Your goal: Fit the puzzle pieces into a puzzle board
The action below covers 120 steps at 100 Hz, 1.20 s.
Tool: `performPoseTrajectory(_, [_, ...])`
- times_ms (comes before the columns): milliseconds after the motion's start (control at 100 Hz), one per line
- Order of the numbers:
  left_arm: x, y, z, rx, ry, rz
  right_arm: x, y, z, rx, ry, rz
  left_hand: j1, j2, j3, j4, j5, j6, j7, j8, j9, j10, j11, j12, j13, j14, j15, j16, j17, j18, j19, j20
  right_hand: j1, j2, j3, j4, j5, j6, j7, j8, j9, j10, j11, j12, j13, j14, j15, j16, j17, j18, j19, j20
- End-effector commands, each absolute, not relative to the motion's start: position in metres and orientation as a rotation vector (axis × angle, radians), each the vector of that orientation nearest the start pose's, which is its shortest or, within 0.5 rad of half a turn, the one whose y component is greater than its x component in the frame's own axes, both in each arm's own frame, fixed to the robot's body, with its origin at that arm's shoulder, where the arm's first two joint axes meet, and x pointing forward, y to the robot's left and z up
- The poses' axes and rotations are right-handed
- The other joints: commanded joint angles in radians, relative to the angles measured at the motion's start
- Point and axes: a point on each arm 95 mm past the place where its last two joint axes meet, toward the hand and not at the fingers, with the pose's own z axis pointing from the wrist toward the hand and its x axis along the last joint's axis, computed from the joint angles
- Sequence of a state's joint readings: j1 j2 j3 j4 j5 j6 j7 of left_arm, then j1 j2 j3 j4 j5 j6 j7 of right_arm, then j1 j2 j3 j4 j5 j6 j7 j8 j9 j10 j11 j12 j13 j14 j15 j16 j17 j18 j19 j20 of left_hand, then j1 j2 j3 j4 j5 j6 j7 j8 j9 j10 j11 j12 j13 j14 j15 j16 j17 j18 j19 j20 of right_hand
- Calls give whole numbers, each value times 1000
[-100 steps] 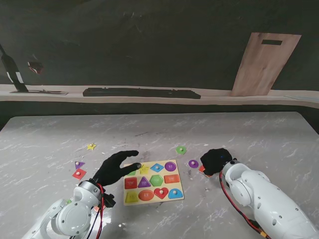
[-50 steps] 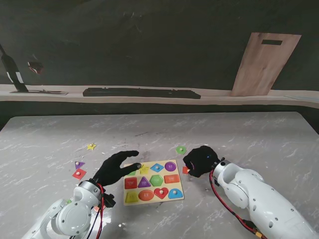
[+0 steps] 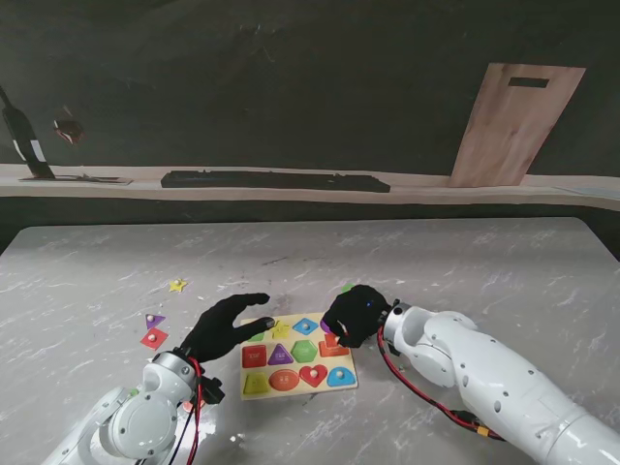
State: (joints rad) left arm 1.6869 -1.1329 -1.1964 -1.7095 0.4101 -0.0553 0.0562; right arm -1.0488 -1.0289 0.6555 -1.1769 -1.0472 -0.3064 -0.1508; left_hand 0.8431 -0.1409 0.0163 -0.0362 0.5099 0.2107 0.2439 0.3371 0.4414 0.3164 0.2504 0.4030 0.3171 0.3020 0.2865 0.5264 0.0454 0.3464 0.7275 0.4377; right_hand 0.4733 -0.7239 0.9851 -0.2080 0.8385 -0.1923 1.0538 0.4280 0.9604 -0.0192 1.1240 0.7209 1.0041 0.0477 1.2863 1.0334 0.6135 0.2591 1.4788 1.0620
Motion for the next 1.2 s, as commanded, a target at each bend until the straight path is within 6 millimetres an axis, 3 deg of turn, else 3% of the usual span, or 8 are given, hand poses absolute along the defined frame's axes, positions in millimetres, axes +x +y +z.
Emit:
performPoseTrajectory(0, [359,-37,-327,-1772,1164,-1966,464,60,-358,655,2051,1482,4,31,-31,11,4,-29,-16,-4,8,-20,-14,-13,-10,-44,-13,-8,-14,8,6,8,33,-7,81,24,47,-96,32,-5,30,-13,22,-3,26,-9,35,5,16,1,52,15])
performPoseTrajectory(410, [359,-36,-328,-1775,1168,-1961,470,67,-375,739,2093,1418,6,31,-31,11,5,-27,-16,-3,6,-20,-14,-14,-12,-44,-14,-9,-15,9,5,7,39,-12,85,15,54,-83,29,-12,34,-4,21,-4,25,4,37,6,9,11,55,20])
performPoseTrajectory(1190, [360,-36,-328,-1777,1170,-1952,467,68,-383,774,2112,1409,7,34,-31,11,6,-27,-15,-4,7,-18,-14,-14,-12,-44,-13,-8,-15,9,7,8,27,26,43,7,22,-86,19,-15,13,-10,16,-2,10,2,26,2,-3,7,46,18])
